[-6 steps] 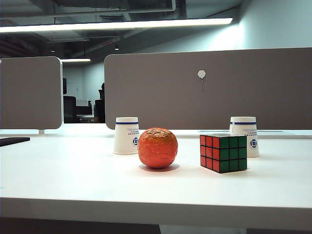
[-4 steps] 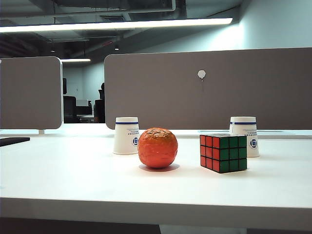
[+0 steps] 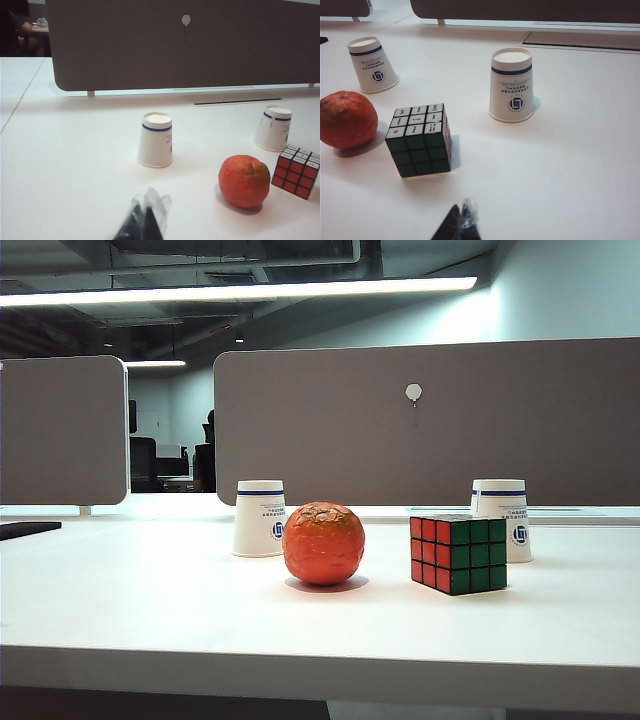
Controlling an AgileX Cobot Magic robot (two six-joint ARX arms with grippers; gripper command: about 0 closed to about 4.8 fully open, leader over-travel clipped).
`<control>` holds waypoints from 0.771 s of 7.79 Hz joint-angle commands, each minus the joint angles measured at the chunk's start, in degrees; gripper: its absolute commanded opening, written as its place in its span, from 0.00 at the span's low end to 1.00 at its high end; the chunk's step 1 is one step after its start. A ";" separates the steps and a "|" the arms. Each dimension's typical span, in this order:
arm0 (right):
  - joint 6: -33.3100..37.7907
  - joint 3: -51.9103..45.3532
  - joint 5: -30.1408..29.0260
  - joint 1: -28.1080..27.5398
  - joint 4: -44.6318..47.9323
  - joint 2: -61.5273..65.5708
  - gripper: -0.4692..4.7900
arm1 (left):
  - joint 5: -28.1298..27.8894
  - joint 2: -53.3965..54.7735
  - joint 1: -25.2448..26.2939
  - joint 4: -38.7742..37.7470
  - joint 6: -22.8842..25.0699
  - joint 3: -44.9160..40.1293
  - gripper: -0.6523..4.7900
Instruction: Carefully pick up the cup on the right and stack it on top of the cup on the left.
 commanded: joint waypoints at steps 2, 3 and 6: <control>-0.15 -0.11 0.00 0.02 1.03 -0.09 0.09 | 0.04 0.00 0.02 0.61 0.20 0.15 0.11; -0.15 -0.11 0.00 0.02 1.05 -0.09 0.09 | 0.17 0.00 0.02 0.61 0.20 0.15 0.11; -0.17 -0.11 0.00 0.02 3.58 -0.09 0.09 | 0.79 0.00 0.00 0.61 -0.11 0.15 0.11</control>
